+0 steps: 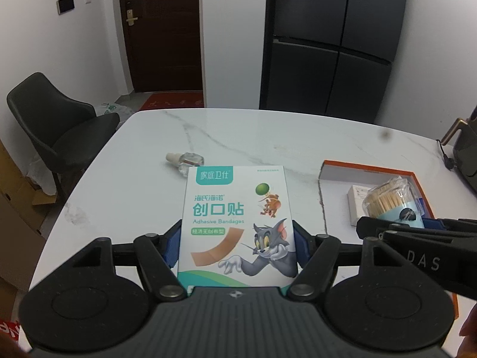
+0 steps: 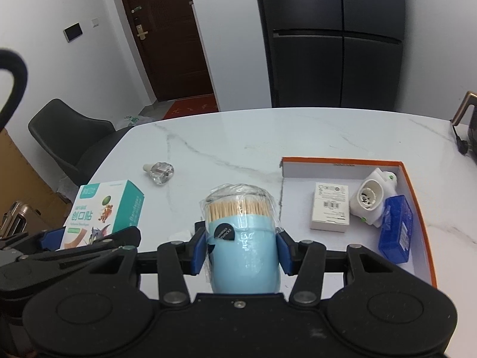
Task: Organize rigid objects
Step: 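Carry the bandage box and toothpick jar toward the tray with both grippers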
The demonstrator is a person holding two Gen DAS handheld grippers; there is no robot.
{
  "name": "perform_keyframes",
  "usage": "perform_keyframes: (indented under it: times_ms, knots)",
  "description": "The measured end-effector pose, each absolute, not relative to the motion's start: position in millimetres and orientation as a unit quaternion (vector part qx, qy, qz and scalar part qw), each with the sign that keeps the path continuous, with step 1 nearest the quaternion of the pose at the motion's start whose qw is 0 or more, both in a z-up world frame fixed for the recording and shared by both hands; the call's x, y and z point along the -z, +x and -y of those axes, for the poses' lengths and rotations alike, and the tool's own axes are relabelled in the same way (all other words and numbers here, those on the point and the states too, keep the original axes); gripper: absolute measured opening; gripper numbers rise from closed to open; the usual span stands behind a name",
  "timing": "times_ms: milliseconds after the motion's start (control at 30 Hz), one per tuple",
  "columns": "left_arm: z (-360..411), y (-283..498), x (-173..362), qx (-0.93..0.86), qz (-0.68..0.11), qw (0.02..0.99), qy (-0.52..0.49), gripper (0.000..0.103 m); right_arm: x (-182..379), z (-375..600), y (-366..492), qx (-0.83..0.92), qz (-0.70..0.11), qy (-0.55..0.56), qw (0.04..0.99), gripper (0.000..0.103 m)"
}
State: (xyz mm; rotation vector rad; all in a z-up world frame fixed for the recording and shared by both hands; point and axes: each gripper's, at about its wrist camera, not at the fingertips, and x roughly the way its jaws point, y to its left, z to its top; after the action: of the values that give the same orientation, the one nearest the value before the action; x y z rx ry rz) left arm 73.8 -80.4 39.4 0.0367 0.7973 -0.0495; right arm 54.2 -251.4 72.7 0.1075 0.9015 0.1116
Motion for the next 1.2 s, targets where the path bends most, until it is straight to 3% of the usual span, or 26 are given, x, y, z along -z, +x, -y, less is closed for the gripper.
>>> perform_keyframes:
  times_ms: [1200]
  knots:
    - [124.2, 59.6, -33.1, 0.055, -0.398, 0.916, 0.024, 0.072, -73.6, 308.8, 24.7, -0.015, -0.440, 0.066, 0.896, 0.059]
